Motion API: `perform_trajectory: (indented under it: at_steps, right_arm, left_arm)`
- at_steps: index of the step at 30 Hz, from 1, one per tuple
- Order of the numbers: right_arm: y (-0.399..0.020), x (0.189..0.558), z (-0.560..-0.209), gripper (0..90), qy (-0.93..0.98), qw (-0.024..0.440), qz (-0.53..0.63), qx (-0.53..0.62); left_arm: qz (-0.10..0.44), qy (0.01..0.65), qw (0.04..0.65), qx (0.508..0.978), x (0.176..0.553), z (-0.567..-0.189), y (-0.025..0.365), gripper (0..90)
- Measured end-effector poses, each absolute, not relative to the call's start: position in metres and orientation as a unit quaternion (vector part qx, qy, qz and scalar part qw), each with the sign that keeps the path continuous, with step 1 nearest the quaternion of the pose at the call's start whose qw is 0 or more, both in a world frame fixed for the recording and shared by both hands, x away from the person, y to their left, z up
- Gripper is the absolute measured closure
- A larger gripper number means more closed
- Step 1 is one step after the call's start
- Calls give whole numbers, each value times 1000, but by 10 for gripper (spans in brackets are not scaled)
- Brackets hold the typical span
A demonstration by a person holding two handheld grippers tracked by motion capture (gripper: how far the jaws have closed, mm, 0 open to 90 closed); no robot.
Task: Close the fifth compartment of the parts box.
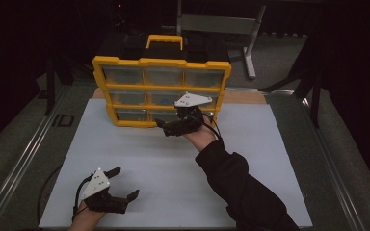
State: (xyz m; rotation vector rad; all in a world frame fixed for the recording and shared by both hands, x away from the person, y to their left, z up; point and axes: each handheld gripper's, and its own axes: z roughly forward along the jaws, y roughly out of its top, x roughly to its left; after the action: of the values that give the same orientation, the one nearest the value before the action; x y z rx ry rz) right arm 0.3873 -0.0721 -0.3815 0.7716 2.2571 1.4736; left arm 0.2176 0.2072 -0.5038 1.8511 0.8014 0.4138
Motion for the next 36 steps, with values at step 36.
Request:
perform_trajectory:
  at_steps: [36]
  right_arm:
    - [-135, 322, -351, 95, 781, 161, 564, 216]
  left_arm:
    - [172, 335, 517, 769, 218, -504, 208, 0]
